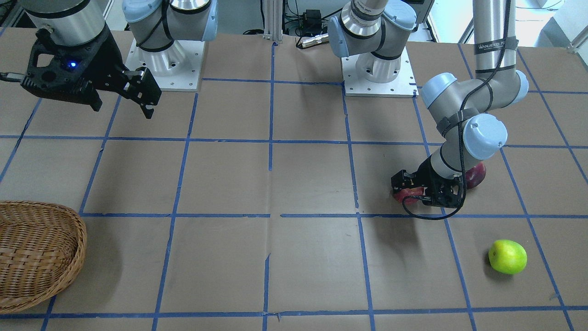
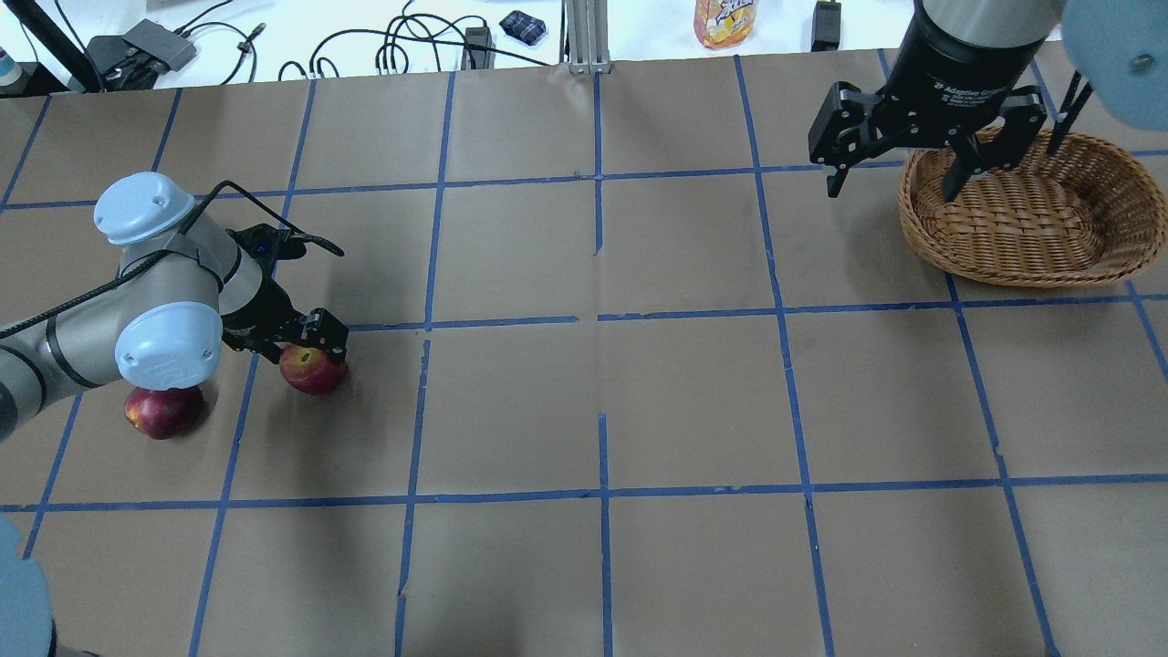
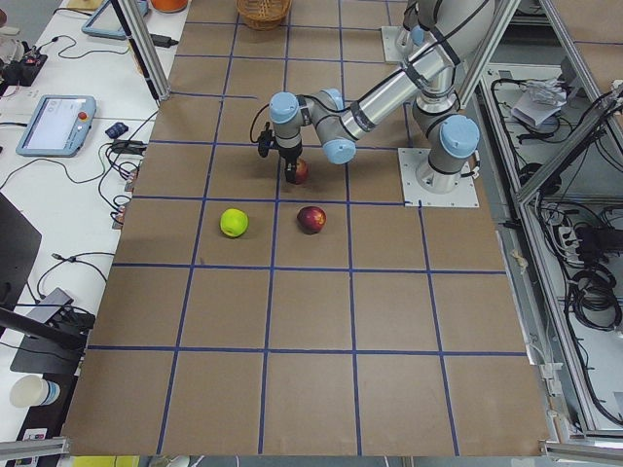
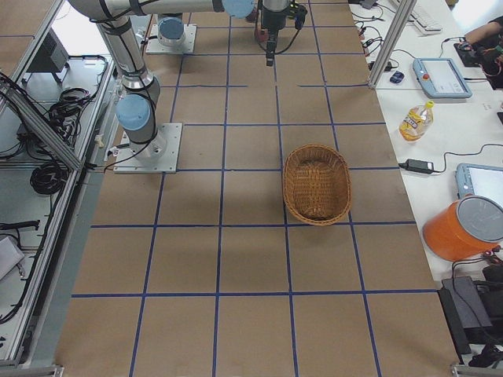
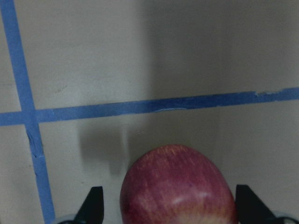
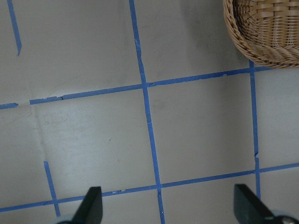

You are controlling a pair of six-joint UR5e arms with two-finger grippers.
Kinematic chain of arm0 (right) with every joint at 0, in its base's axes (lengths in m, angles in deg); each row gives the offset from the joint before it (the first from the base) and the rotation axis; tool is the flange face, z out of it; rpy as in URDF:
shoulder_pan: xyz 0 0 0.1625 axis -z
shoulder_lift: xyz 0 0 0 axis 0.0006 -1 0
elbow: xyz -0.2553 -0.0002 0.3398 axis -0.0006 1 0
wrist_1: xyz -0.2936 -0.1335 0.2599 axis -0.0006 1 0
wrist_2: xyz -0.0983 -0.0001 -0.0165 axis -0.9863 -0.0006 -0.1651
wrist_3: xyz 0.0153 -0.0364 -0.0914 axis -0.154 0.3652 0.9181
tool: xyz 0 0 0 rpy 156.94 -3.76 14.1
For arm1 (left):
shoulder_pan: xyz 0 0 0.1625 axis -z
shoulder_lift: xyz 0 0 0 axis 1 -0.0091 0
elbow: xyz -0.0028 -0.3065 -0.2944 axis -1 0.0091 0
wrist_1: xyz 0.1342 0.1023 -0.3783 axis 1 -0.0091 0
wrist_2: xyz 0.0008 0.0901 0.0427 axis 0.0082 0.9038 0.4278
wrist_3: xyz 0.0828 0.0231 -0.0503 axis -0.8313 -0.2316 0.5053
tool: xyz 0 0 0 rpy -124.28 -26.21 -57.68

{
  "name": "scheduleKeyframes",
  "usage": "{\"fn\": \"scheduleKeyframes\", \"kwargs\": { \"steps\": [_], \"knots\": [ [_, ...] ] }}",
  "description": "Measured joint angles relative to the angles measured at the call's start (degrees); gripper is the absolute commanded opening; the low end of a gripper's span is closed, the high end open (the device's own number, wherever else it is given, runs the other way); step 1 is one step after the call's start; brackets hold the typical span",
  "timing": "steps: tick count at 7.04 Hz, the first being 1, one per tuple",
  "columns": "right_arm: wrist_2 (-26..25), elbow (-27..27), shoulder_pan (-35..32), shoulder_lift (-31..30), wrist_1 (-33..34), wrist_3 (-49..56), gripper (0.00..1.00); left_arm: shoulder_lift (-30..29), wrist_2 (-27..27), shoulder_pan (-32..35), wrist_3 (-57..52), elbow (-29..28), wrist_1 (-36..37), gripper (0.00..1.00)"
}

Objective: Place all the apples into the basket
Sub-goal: 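Close the left gripper around the red apple, then carry the red apple to the table center and release it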

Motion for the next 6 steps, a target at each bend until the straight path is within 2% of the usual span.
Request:
{"fn": "scheduleKeyframes", "kwargs": {
  "steps": [1, 3, 4, 6],
  "knots": [
    [0.00, -0.41, 0.07, -0.12, 0.04, 0.04, 1.00, -0.08, 0.03, 0.02, 0.06, 0.34, 0.03, 0.27],
    [0.00, -0.72, 0.20, -0.15, 0.07, 0.13, 1.00, 1.95, -0.68, 1.68, 2.28, -0.79, -1.26, 0.27],
    [0.00, -0.75, 0.23, -0.14, 0.05, 0.18, 1.00, 2.97, -1.68, 4.74, 5.68, -3.04, -2.62, 0.27],
    [0.29, -0.77, 0.33, -0.11, 0.44, -0.04, 1.00, 1.86, -3.71, 17.29, 20.29, -8.12, -3.75, 0.27]
  ]
}}
